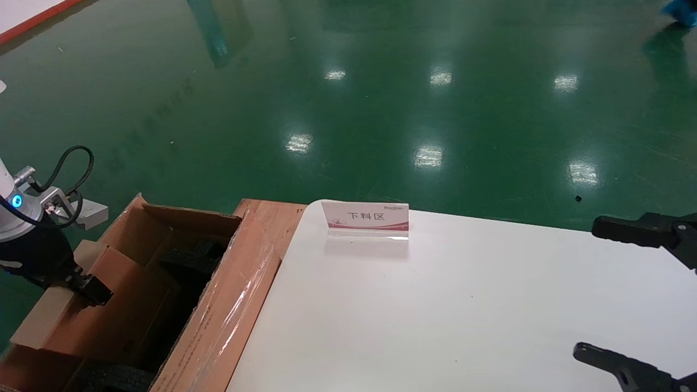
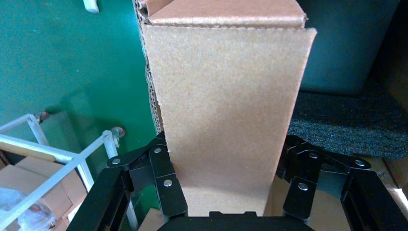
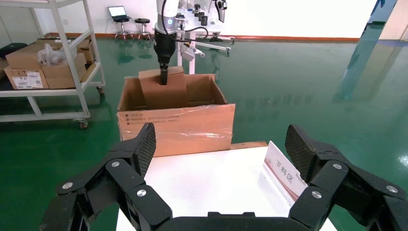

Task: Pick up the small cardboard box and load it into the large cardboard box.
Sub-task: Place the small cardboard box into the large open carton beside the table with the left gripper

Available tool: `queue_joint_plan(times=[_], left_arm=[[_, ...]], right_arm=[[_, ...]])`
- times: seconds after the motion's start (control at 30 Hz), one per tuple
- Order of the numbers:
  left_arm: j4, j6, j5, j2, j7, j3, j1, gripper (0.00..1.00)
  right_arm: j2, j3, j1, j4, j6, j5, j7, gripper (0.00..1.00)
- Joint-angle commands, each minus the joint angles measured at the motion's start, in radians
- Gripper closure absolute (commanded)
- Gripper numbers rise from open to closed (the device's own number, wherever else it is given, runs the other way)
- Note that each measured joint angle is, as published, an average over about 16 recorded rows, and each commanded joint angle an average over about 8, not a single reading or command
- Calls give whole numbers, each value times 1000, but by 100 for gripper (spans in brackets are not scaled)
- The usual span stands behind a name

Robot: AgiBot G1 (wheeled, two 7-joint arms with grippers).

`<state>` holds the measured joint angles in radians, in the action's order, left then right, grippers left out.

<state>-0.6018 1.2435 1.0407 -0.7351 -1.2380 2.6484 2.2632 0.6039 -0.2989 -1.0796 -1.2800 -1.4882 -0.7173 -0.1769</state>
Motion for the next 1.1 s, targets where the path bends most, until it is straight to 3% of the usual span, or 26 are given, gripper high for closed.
queue_joint_plan(times=[0.03,0.3,0.33,0.53,0.6,1.1], left_arm=[[16,5,-6,-4,1,-1,-13,100],[83,22,-29,-16,15,-11,-61,97],[89,24,-31,-18,16,-11,-65,89],[122,35,-43,-27,21,-16,-88,14],[127,37,-45,-28,22,-16,-92,0],[115,39,-39,-24,20,-14,-84,0]], right_arm=[[0,0,0,0,0,0,0,0],[0,0,0,0,0,0,0,0],[0,-1,0,0,0,0,0,0],[0,-1,0,0,0,1,0,0],[0,-1,0,0,1,1,0,0],[0,-1,0,0,1,1,0,0]])
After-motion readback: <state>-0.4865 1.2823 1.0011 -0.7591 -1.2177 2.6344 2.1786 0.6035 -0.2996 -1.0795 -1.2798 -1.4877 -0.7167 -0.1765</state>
